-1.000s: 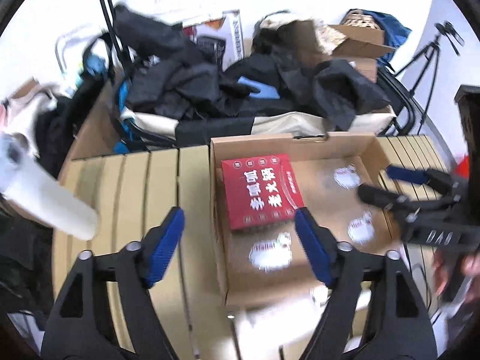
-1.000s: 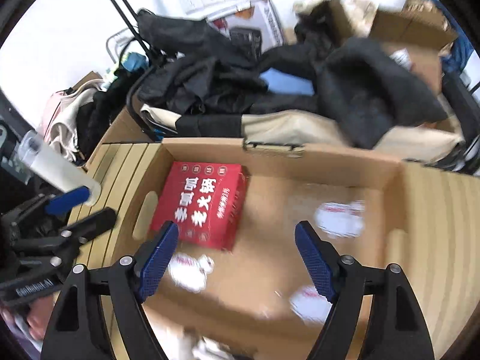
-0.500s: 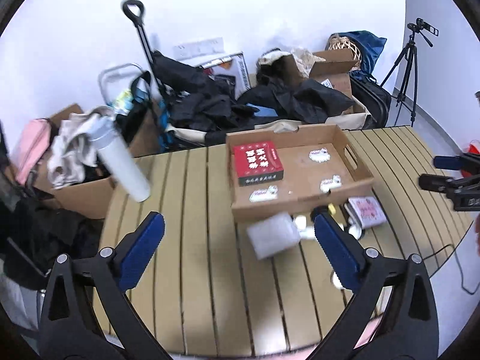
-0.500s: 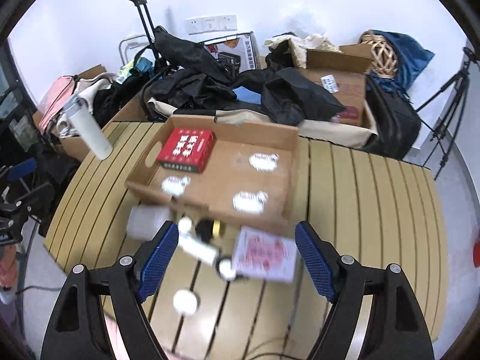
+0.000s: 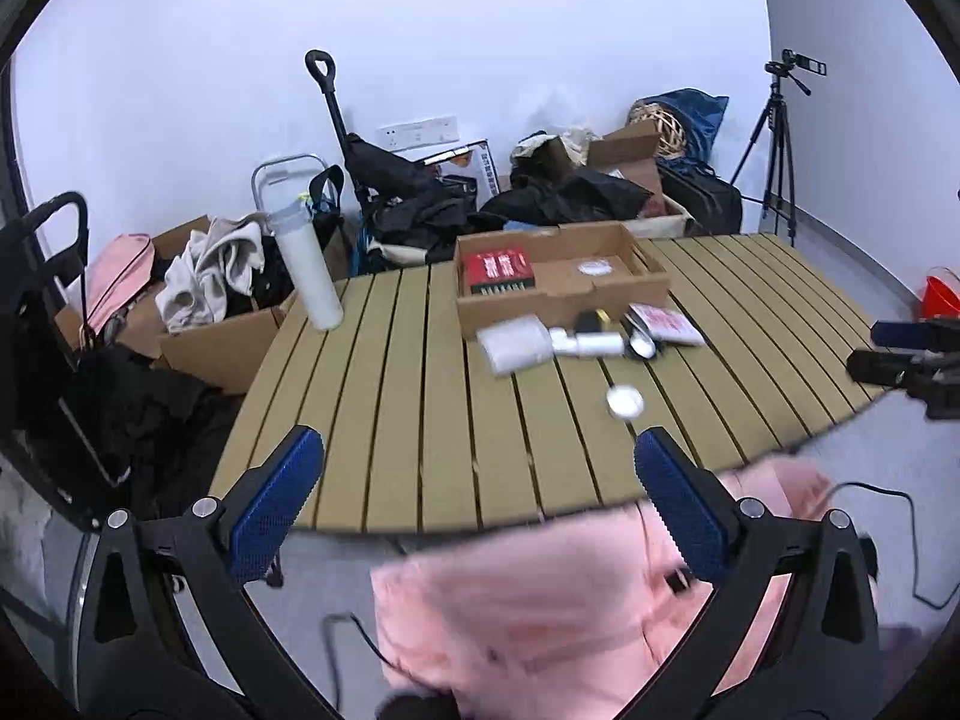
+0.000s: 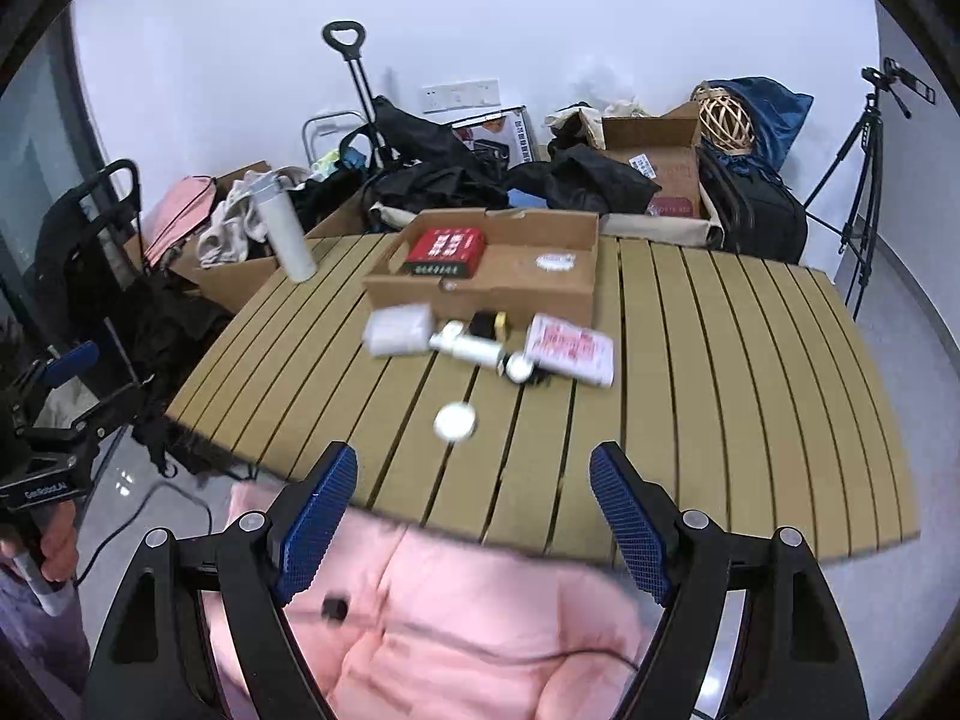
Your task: Organize objects
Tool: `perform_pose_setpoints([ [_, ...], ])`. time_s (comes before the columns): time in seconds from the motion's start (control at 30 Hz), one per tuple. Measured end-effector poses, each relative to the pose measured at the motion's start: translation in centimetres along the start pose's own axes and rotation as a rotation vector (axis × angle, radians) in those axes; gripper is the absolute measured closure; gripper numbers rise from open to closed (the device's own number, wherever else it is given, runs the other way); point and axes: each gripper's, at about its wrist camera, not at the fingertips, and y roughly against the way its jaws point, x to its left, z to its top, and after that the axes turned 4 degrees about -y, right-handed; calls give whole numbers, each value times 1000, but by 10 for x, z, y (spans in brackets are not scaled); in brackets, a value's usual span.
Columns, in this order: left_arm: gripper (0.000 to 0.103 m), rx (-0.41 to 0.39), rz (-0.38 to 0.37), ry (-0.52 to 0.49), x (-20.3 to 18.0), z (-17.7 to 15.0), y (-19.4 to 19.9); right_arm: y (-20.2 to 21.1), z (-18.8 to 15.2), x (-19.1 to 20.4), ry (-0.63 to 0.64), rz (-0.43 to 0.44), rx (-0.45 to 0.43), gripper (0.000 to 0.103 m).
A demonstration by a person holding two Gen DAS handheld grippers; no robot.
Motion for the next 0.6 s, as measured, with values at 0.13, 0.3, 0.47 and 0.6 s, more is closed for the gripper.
perform_pose_setpoints([
  [0.13,0,6,-66,17,-12,-24,26,14,-47,12,3,32,15,20],
  [0.3,0,-2,-35,-13,-18,-26,31,20,-63,17,54,-5,36,20],
  [0.47,0,27,-74,1,-20,-31,21,25,-63,16,64,33,12,20],
  [0.6,0,21,-72,-44,-25,-30,-4,15,-63,12,54,31,4,20],
])
